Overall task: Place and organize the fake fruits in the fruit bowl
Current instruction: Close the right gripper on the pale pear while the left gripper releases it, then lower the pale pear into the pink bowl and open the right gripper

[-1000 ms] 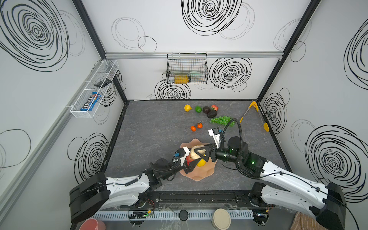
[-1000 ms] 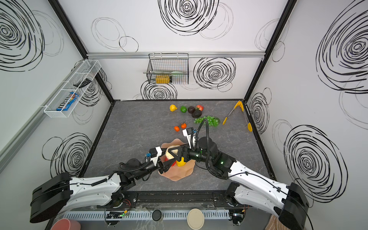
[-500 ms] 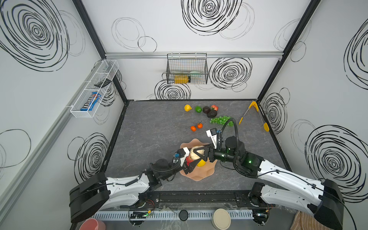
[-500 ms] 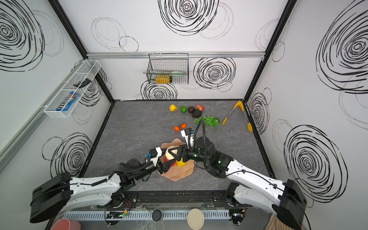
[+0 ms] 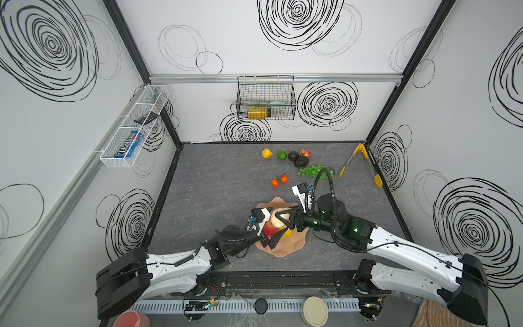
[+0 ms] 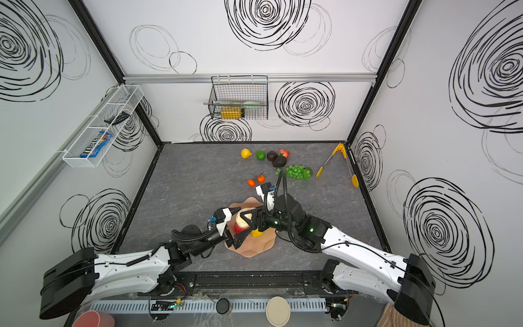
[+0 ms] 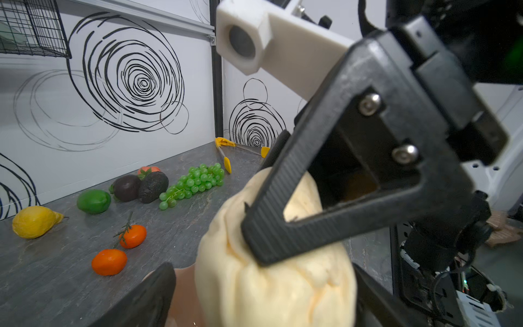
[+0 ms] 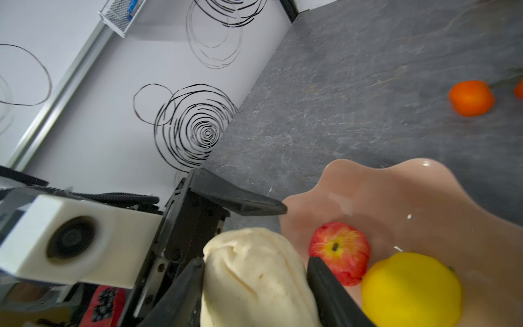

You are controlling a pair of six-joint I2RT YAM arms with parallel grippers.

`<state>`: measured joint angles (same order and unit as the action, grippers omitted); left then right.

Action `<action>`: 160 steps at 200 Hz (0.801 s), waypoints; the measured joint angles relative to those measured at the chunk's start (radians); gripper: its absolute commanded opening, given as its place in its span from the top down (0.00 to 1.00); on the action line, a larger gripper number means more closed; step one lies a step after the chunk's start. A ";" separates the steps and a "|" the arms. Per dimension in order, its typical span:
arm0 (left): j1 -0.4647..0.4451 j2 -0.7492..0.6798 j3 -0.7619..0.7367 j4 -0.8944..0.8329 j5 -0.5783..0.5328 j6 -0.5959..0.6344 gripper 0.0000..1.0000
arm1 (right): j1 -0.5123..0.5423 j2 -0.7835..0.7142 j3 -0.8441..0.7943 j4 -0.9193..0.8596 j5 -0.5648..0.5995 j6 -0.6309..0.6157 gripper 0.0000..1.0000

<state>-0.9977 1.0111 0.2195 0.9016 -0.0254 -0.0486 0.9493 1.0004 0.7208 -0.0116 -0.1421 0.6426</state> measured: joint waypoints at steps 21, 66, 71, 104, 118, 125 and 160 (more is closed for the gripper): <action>0.026 -0.076 -0.005 -0.024 -0.011 -0.001 0.04 | -0.013 0.033 0.047 -0.040 0.097 -0.069 0.45; 0.139 -0.284 -0.066 -0.069 -0.146 -0.065 0.04 | -0.052 0.179 0.079 -0.074 0.199 -0.172 0.45; 0.156 -0.309 -0.074 -0.079 -0.164 -0.075 0.04 | -0.053 0.199 0.082 -0.077 0.208 -0.179 0.45; 0.203 -0.409 -0.105 -0.118 -0.241 -0.122 0.04 | -0.053 0.310 0.108 -0.097 0.248 -0.217 0.45; 0.203 -0.418 -0.106 -0.125 -0.258 -0.134 0.04 | -0.053 0.352 0.125 -0.098 0.264 -0.228 0.45; 0.203 -0.418 -0.106 -0.130 -0.264 -0.138 0.04 | -0.053 0.372 0.135 -0.101 0.270 -0.233 0.45; 0.203 -0.417 -0.108 -0.149 -0.284 -0.150 0.04 | -0.052 0.445 0.179 -0.116 0.301 -0.244 0.44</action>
<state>-0.7944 0.5945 0.1120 0.7525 -0.3096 -0.1989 0.8974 1.4456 0.8997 -0.1276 0.1589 0.3985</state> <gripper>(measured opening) 0.961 0.557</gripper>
